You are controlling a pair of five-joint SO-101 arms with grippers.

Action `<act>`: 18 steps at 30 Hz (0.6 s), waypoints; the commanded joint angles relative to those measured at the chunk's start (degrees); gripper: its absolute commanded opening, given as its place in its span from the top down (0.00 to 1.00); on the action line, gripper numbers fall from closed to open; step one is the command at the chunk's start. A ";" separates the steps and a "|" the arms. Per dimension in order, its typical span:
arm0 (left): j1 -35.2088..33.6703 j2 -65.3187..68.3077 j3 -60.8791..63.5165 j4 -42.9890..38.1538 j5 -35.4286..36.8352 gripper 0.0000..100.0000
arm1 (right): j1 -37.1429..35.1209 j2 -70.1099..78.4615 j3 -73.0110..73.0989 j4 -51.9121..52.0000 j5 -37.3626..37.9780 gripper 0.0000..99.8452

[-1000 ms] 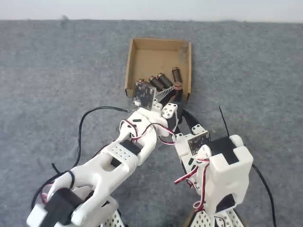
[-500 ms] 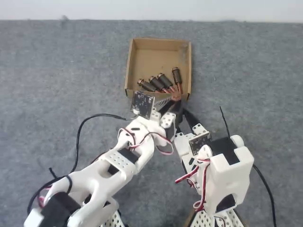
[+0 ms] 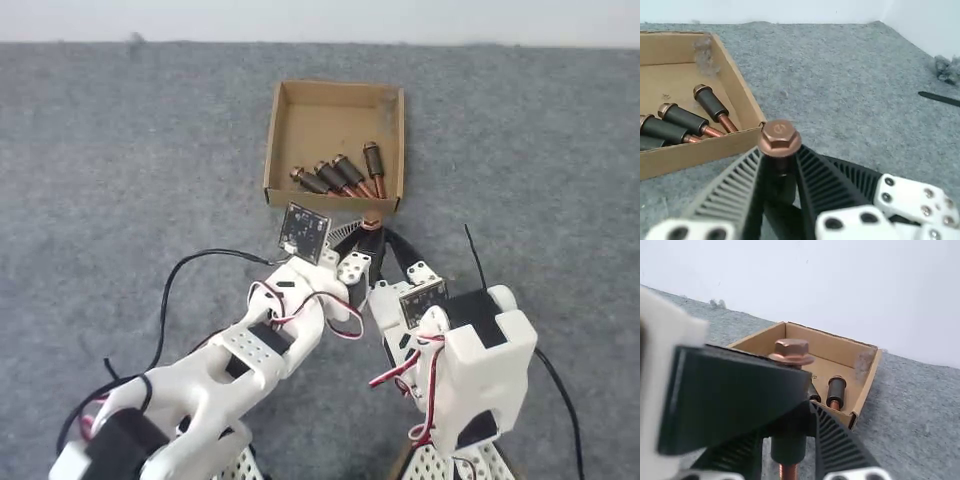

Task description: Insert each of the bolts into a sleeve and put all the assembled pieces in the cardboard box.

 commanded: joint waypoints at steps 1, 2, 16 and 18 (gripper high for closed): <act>0.53 -2.02 1.45 -0.53 0.88 0.81 | 2.07 -3.65 1.93 -1.36 0.62 0.99; 0.62 -2.02 1.63 -0.53 0.88 0.78 | 2.07 -3.65 1.93 -1.36 0.62 0.99; 0.44 -6.51 3.03 -0.62 0.88 0.76 | 2.07 -3.65 1.93 -0.13 0.62 0.99; 0.26 -10.81 4.97 -0.62 0.70 0.76 | 2.07 -3.65 1.93 -0.13 0.62 0.99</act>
